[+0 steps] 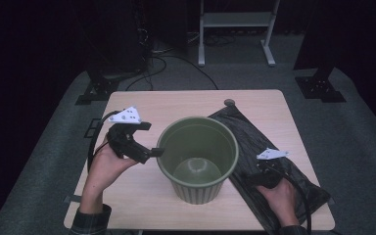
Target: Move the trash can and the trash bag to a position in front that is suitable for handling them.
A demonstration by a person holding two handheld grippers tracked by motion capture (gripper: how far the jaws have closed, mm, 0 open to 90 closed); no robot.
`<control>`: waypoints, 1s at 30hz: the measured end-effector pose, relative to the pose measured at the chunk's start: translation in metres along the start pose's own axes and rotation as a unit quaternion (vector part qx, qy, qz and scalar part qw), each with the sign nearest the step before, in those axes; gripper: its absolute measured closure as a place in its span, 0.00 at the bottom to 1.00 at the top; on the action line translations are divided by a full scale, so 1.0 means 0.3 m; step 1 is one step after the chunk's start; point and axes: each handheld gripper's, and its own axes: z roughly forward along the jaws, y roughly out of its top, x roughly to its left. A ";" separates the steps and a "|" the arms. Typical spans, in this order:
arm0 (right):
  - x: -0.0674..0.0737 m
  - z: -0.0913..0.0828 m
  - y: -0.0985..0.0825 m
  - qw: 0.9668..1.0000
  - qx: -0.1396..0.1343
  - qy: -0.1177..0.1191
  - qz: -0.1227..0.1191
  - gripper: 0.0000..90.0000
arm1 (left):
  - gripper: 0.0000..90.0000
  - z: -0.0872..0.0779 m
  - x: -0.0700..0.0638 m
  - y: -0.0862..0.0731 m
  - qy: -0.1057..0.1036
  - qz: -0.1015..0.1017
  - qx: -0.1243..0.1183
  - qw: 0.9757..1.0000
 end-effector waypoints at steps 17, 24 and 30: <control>0.000 0.000 0.000 1.000 0.000 0.000 0.000 0.09 | 0.00 -0.056 -0.051 -0.174 0.039 -0.015 -0.020 0.999; 0.000 0.000 0.000 1.000 0.000 0.000 -0.001 0.09 | 0.00 0.010 -0.070 -0.246 0.045 -0.010 -0.005 0.999; 0.000 0.000 0.000 1.000 0.000 0.002 -0.002 0.09 | 0.00 0.079 -0.064 -0.324 0.044 -0.019 -0.011 0.999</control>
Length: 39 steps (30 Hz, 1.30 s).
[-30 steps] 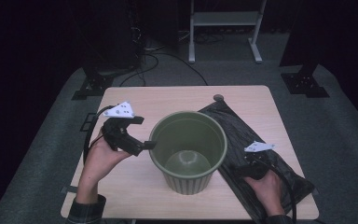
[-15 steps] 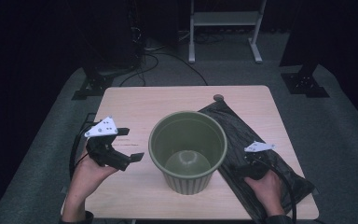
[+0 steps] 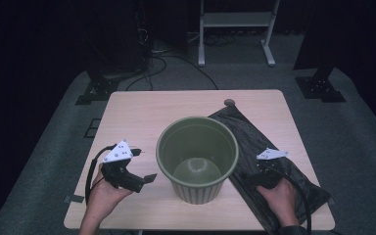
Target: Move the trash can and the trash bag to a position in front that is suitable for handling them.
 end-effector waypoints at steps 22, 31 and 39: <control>0.000 0.000 0.000 1.000 0.000 0.001 -0.002 0.09 | 0.00 0.171 0.041 -0.232 0.007 -0.022 0.053 0.998; 0.000 0.000 0.000 1.000 0.000 0.002 -0.002 0.09 | 0.00 0.228 0.031 -0.258 0.016 -0.001 0.094 0.995; 0.000 -0.001 0.000 1.000 0.000 0.002 -0.003 0.09 | 0.00 0.228 0.032 -0.258 0.017 -0.001 0.095 0.995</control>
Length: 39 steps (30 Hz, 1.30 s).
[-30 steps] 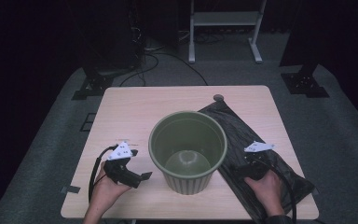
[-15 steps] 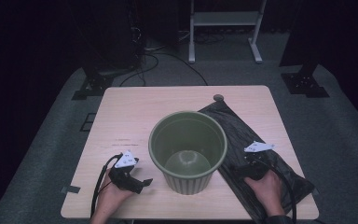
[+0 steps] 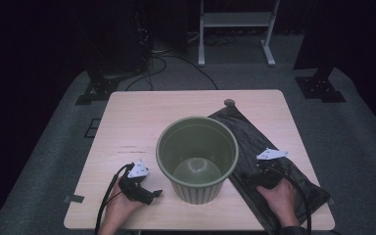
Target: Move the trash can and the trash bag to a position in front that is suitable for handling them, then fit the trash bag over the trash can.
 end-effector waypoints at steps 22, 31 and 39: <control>-0.166 -0.061 0.061 0.999 0.002 -0.032 0.016 0.09 | 0.00 0.000 0.000 0.000 0.000 0.000 0.000 1.000; -0.227 -0.022 0.043 0.998 0.035 -0.044 0.034 0.18 | 0.00 0.000 0.000 0.000 0.000 0.000 0.000 1.000; -0.211 -0.042 0.027 0.999 0.028 -0.028 0.035 0.89 | 0.00 0.000 -0.001 0.000 -0.001 0.001 -0.001 1.000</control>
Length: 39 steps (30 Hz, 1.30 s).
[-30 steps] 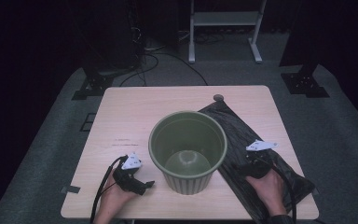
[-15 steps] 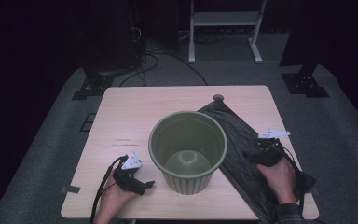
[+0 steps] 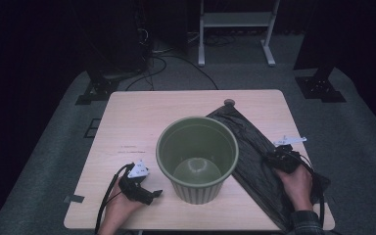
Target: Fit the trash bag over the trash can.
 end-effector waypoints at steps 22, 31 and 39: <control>0.239 -0.031 -0.046 0.997 0.003 0.074 -0.021 0.99 | 0.00 0.000 -0.001 0.000 -0.002 0.001 -0.001 1.000; 0.288 -0.080 -0.047 0.998 -0.004 0.058 -0.028 0.65 | 0.00 0.000 -0.002 -0.001 -0.002 0.001 -0.001 1.000; 0.227 -0.091 -0.021 1.000 -0.022 -0.005 -0.009 0.22 | 0.00 0.000 -0.002 -0.001 -0.002 0.001 -0.001 1.000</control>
